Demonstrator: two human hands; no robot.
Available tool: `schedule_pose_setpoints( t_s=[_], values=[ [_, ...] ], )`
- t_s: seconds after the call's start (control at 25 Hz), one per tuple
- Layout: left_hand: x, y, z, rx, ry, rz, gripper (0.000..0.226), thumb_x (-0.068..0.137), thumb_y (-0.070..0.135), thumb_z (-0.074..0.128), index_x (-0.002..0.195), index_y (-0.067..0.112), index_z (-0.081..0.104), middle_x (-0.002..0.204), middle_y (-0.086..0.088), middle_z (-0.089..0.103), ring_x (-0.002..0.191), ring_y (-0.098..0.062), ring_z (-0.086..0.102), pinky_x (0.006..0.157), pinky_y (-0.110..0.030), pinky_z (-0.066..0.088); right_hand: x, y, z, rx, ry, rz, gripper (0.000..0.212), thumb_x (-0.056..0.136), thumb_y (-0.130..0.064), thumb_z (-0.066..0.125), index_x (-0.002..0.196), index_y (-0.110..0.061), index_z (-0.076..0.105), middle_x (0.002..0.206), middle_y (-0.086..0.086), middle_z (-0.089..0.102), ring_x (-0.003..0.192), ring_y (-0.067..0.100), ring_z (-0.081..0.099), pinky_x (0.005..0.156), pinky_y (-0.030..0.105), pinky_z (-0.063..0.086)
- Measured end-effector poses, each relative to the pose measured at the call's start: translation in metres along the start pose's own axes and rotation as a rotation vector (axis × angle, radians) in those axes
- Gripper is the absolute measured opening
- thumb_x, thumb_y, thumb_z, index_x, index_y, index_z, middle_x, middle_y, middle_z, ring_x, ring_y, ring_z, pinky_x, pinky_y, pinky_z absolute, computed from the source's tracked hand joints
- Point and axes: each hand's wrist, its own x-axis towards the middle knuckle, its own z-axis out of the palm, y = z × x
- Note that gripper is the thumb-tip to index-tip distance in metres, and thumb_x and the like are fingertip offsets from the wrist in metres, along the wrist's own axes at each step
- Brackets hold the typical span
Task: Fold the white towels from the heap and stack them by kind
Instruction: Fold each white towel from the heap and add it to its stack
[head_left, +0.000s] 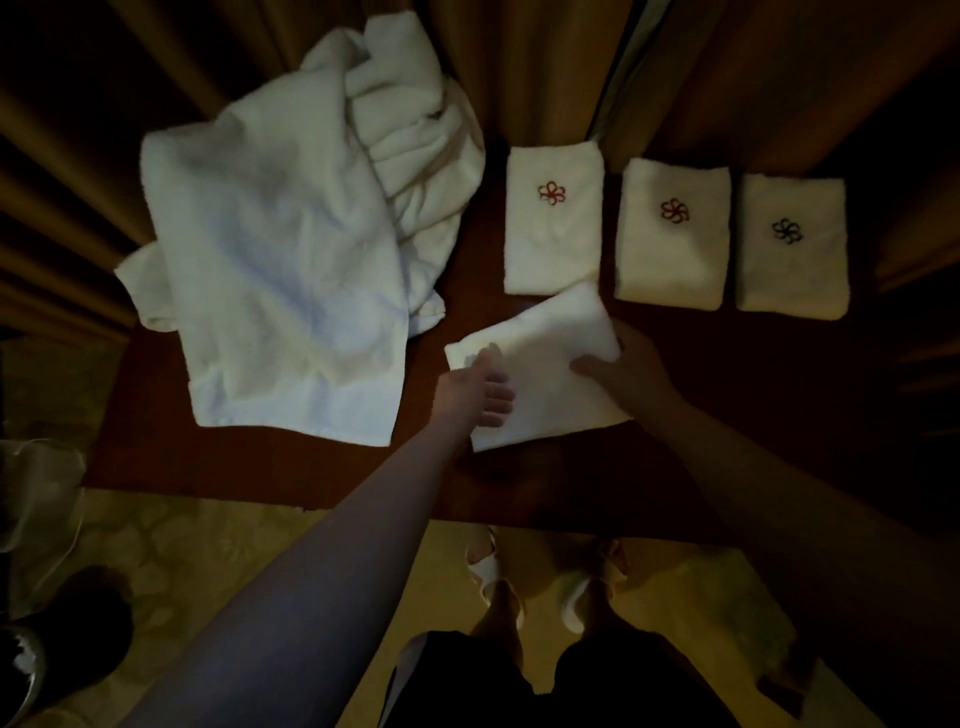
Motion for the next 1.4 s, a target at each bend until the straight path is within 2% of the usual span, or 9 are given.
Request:
schedule_pose_setpoints(
  t_s=[0.2, 0.4, 0.48, 0.6, 0.76, 0.96, 1.12, 1.24, 1.4],
  values=[
    [-0.029, 0.065, -0.003, -0.43, -0.395, -0.124, 0.081, 0.088, 0.075, 0.029, 0.124, 0.007, 0.054, 0.116, -0.016, 0.065, 0.091, -0.031, 0.067, 0.076, -0.039, 0.056, -0.019, -0.05, -0.019, -0.286, -0.101, -0.485, 0.046, 0.074, -0.029, 0.067, 0.115, -0.01, 0.061, 0.11, 0.005, 0.062, 0.101, 0.023, 0.059, 0.081, 0.028, 0.044],
    [-0.058, 0.103, -0.011, -0.317, -0.357, -0.004, 0.049, 0.096, 0.031, 0.051, 0.133, -0.001, 0.048, 0.104, -0.009, 0.064, 0.079, -0.021, 0.062, 0.066, -0.028, 0.052, -0.05, -0.071, -0.028, -0.692, -0.046, -1.007, 0.039, 0.086, -0.041, 0.055, 0.112, -0.013, 0.066, 0.117, 0.005, 0.061, 0.108, 0.025, 0.056, 0.09, 0.036, 0.045],
    [-0.061, 0.101, -0.015, -0.281, -0.422, 0.036, 0.046, 0.083, 0.019, 0.059, 0.124, -0.002, 0.056, 0.097, -0.014, 0.069, 0.082, -0.024, 0.066, 0.067, -0.026, 0.054, -0.061, -0.076, -0.024, -0.564, 0.002, -0.932, 0.044, 0.09, -0.052, 0.052, 0.104, -0.014, 0.068, 0.11, 0.003, 0.063, 0.105, 0.019, 0.057, 0.091, 0.029, 0.044],
    [-0.069, 0.102, -0.015, -0.332, -0.522, 0.129, 0.045, 0.066, 0.009, 0.059, 0.11, 0.0, 0.059, 0.092, -0.014, 0.07, 0.08, -0.025, 0.07, 0.065, -0.03, 0.056, -0.053, -0.08, -0.028, -0.026, 0.329, -0.321, 0.037, 0.088, -0.048, 0.057, 0.099, -0.014, 0.066, 0.103, 0.003, 0.063, 0.099, 0.018, 0.059, 0.084, 0.021, 0.043],
    [-0.074, 0.104, -0.002, -0.274, -0.577, 0.193, 0.074, 0.059, -0.006, 0.056, 0.132, -0.002, 0.047, 0.103, -0.023, 0.067, 0.084, -0.034, 0.069, 0.065, -0.04, 0.056, -0.032, -0.086, -0.055, 0.802, -0.088, 0.347, 0.065, 0.077, -0.067, 0.06, 0.118, -0.018, 0.063, 0.114, 0.008, 0.07, 0.108, 0.028, 0.064, 0.097, 0.042, 0.047],
    [-0.064, 0.112, 0.036, -0.129, -0.486, 0.272, 0.059, 0.074, 0.01, 0.07, 0.13, 0.01, 0.053, 0.113, -0.016, 0.069, 0.099, -0.033, 0.068, 0.083, -0.045, 0.056, -0.032, -0.075, -0.081, 0.854, 0.035, 0.238, 0.033, 0.082, -0.022, 0.072, 0.111, -0.007, 0.067, 0.1, 0.015, 0.073, 0.091, 0.029, 0.071, 0.077, 0.038, 0.057],
    [-0.046, 0.121, 0.092, 0.068, -0.378, 0.376, 0.046, 0.083, 0.042, 0.068, 0.125, 0.025, 0.057, 0.117, -0.003, 0.069, 0.104, -0.023, 0.067, 0.097, -0.044, 0.05, -0.008, -0.045, -0.119, 0.799, 0.149, 0.218, 0.038, 0.078, -0.022, 0.077, 0.114, -0.013, 0.065, 0.099, 0.013, 0.073, 0.09, 0.029, 0.071, 0.081, 0.043, 0.057],
    [-0.038, 0.132, 0.154, 0.164, -0.331, 0.391, 0.039, 0.097, 0.034, 0.053, 0.135, 0.024, 0.045, 0.123, 0.001, 0.06, 0.099, -0.012, 0.06, 0.089, -0.031, 0.047, 0.009, -0.016, -0.165, 0.674, 0.185, 0.161, 0.052, 0.075, -0.037, 0.078, 0.121, -0.023, 0.06, 0.11, 0.006, 0.07, 0.098, 0.024, 0.068, 0.088, 0.045, 0.055],
    [-0.01, 0.136, 0.242, 0.178, -0.376, 0.35, 0.024, 0.099, 0.029, 0.05, 0.122, 0.032, 0.045, 0.12, 0.002, 0.058, 0.099, -0.01, 0.06, 0.085, -0.029, 0.052, 0.035, 0.031, -0.236, 0.593, 0.218, 0.147, 0.047, 0.084, -0.029, 0.071, 0.128, -0.023, 0.055, 0.114, 0.001, 0.067, 0.103, 0.018, 0.064, 0.084, 0.041, 0.056]
  ],
)
